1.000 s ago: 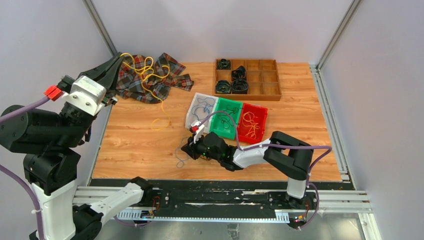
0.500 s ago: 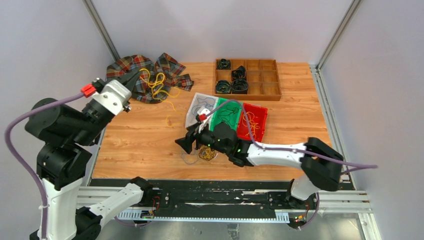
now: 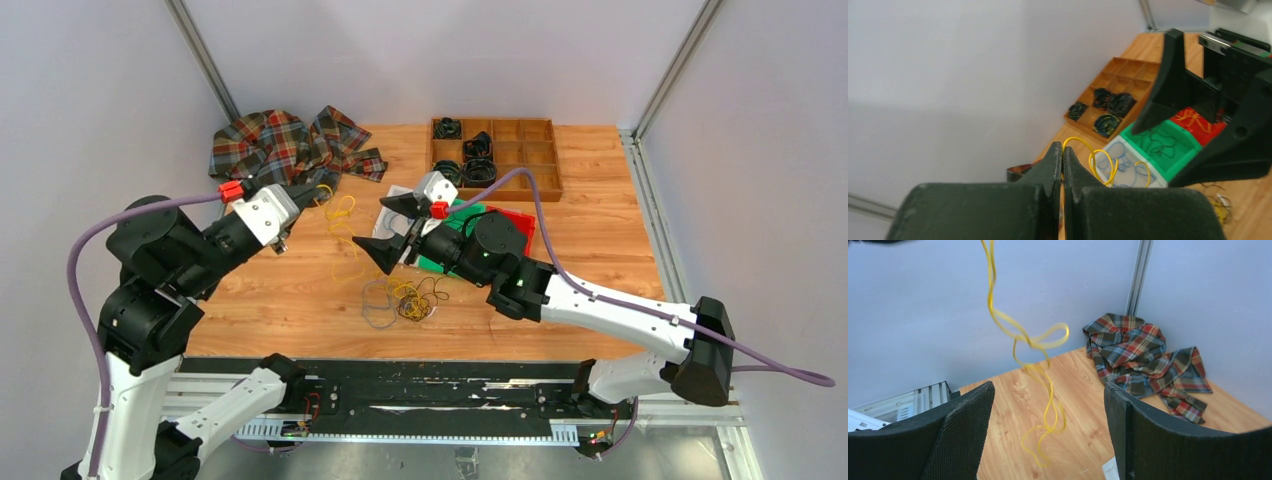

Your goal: Untangle the cables

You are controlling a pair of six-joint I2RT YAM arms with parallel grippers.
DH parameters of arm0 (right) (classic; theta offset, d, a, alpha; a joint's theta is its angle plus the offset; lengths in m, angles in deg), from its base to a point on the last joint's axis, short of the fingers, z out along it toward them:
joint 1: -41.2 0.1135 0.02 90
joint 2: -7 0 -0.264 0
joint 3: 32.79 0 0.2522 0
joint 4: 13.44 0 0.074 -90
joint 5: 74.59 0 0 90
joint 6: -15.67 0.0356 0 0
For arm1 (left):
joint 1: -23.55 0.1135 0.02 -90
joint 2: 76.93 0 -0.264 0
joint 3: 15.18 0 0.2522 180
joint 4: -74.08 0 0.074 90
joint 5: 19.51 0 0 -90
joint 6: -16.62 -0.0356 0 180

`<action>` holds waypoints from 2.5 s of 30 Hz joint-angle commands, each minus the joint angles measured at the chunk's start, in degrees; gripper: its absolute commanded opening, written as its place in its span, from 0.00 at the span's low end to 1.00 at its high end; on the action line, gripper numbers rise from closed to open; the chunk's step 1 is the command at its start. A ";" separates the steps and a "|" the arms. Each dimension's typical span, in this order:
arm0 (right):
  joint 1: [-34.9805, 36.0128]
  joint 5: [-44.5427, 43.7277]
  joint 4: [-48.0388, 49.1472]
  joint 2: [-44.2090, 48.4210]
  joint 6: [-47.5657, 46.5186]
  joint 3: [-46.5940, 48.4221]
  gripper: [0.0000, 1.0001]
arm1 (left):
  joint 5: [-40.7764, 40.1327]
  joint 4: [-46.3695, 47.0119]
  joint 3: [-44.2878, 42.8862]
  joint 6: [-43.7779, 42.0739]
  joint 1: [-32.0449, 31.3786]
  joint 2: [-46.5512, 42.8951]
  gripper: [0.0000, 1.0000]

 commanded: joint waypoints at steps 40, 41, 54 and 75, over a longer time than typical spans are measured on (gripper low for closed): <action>-34.65 -15.85 -19.62 13.00 3.94 -15.58 0.01 | -2.90 -14.90 14.04 -3.12 -0.22 -0.89 0.98; -35.35 -15.75 -18.94 12.52 3.67 -15.09 0.01 | -2.91 -14.88 14.04 -3.03 -0.22 -1.03 0.98; -41.74 -11.52 -17.69 6.55 5.68 -8.50 0.01 | -3.71 -16.22 13.25 -2.73 -0.22 -0.20 0.98; -39.98 -10.16 -42.42 -6.60 13.64 -9.54 0.16 | -7.68 -16.73 11.78 -1.93 -0.22 1.08 0.98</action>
